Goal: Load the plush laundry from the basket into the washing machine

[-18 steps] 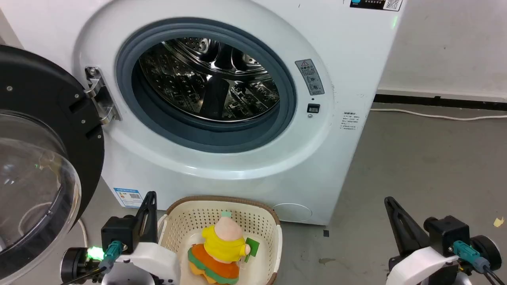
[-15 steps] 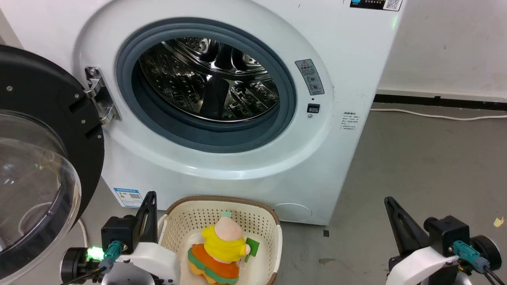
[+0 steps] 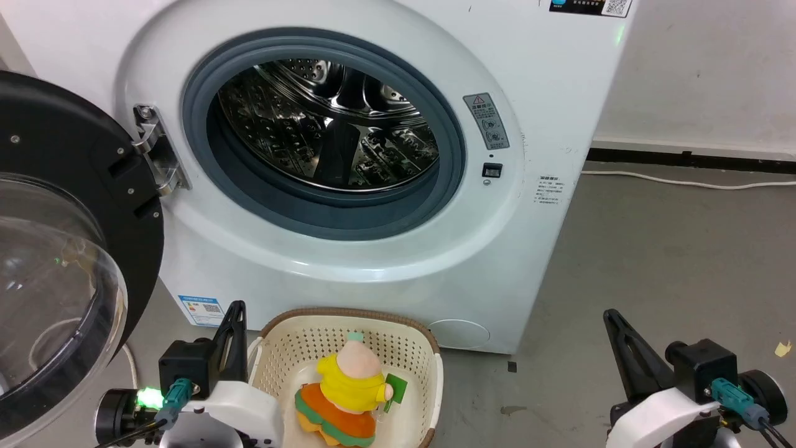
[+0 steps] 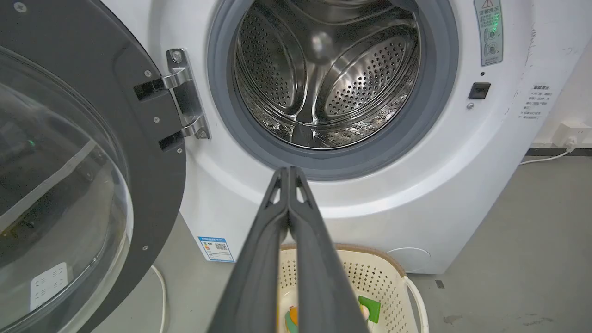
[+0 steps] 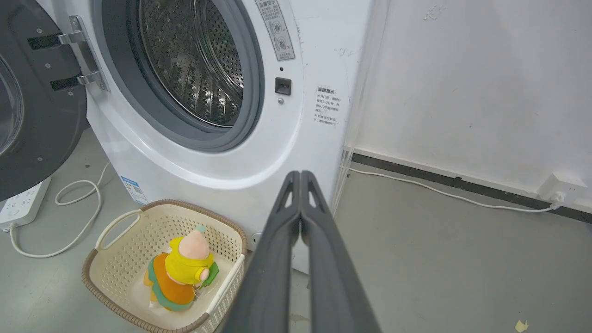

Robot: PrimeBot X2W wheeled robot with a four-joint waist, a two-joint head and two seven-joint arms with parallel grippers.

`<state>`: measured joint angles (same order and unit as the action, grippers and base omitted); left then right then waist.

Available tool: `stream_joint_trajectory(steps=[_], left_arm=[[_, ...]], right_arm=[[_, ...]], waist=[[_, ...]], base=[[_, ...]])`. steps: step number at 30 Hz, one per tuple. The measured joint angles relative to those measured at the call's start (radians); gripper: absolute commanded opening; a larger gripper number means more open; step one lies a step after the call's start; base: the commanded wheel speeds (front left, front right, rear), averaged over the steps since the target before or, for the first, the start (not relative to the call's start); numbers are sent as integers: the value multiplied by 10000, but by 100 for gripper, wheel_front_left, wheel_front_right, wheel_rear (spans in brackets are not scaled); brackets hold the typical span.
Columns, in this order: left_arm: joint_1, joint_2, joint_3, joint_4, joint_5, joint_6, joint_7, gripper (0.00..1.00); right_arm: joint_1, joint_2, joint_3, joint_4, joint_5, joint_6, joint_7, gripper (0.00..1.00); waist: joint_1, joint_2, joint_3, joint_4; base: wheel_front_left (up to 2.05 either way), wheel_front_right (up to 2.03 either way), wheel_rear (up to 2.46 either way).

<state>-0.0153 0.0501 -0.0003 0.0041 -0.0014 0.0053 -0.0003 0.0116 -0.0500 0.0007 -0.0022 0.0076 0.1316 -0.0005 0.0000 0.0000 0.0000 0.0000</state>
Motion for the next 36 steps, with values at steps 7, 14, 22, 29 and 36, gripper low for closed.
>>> stream_joint_trajectory(steps=[7,14,22,29,36], left_arm=[[0,0,0,0,0,0,0,0],[0,0,-6,0,0,0,0,0],[0,0,0,0,0,2,0,0],[0,0,-4,0,0,0,0,0],[0,0,-6,0,0,0,0,0]], right_arm=[[0,0,0,0,0,0,0,0],[0,0,-4,0,0,0,0,0],[0,0,0,0,0,0,0,0],[0,0,-2,0,0,0,0,0],[0,0,-2,0,0,0,0,0]], waist=[[0,0,0,0],[0,0,0,0],[0,0,0,0],[0,0,0,0],[0,0,0,0]], base=[[0,0,0],[0,0,0],[0,0,0],[0,0,0],[0,0,0]])
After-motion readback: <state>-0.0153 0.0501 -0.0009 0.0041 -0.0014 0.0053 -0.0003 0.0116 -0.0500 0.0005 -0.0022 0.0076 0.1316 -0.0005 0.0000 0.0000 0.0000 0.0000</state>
